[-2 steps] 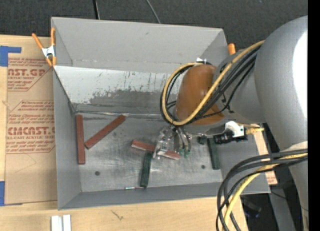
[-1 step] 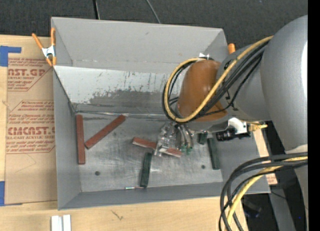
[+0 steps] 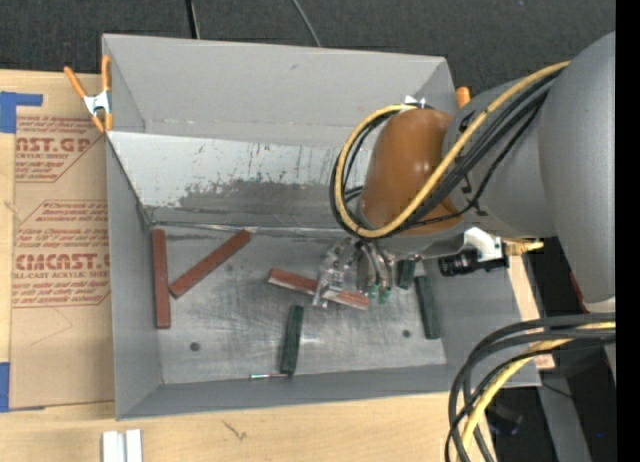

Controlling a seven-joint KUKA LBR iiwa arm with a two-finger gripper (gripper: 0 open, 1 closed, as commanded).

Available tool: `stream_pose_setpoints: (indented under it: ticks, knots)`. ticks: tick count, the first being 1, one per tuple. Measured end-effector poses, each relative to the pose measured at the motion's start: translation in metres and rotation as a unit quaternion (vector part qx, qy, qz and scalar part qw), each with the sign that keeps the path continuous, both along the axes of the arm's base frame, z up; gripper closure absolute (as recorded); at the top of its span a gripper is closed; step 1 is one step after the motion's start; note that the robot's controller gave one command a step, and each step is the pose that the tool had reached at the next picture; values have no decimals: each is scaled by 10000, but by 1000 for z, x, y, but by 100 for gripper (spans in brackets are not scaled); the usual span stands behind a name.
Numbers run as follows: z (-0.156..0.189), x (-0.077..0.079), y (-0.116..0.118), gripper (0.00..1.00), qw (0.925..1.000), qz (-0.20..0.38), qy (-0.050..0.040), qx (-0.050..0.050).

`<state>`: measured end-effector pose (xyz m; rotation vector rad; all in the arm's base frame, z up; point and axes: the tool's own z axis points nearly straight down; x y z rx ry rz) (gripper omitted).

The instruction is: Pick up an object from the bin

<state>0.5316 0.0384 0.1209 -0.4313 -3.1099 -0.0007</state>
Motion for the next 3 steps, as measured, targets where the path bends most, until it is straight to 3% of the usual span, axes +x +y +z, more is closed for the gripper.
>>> stream_pose_setpoints:
  ticks: [2, 3]
  knots:
    - [36, 1, 0, 100, 10000, 1, -30, 3]
    - [36, 1, 0, 100, 10000, 1, -23, 1]
